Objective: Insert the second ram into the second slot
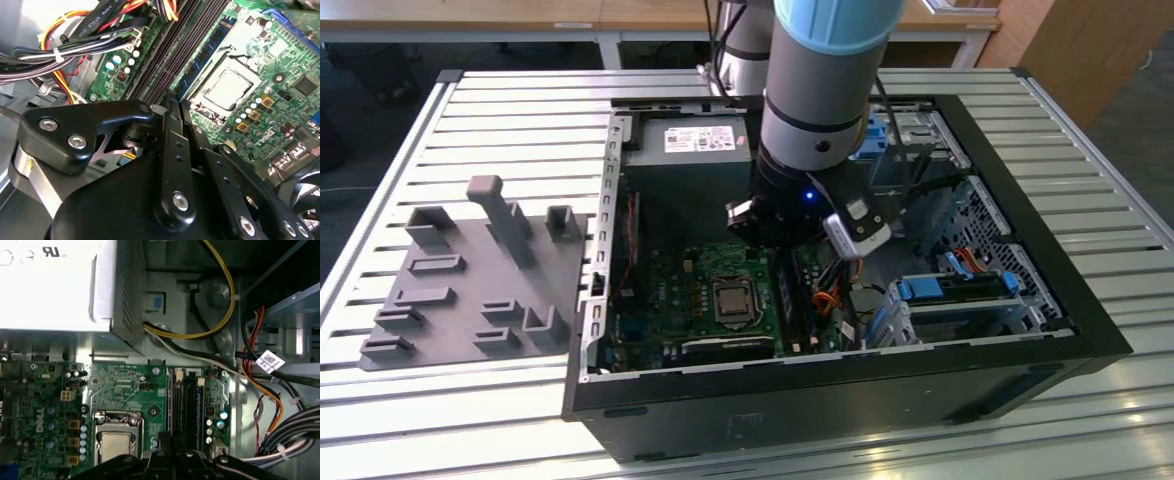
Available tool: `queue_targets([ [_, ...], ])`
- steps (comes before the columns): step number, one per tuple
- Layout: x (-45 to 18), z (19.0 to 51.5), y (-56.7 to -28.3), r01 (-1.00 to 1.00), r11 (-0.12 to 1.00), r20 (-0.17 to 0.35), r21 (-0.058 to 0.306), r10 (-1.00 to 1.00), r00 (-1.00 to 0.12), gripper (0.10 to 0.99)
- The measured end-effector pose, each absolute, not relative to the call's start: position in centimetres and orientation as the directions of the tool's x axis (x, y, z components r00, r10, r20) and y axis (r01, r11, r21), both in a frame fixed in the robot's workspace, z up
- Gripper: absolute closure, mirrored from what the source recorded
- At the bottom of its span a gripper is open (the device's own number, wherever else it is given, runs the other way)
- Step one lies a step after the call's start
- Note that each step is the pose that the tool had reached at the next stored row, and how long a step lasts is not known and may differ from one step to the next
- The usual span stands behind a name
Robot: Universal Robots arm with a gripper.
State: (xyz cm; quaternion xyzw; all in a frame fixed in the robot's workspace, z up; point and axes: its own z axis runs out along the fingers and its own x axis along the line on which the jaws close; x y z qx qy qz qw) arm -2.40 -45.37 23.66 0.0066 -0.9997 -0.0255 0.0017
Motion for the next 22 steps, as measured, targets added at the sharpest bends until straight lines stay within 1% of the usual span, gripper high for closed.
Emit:
queue_targets([
  [6,-2.4,23.1,-45.5,-0.012,0.999,0.003,0.051,-0.012,-1.000,0.949],
  [13,-2.4,23.0,-46.6,-0.004,0.999,0.003,0.051,-0.004,-1.000,0.949],
  [22,-1.9,22.8,-46.7,-0.003,0.999,0.005,0.051,-0.003,-1.000,0.949],
])
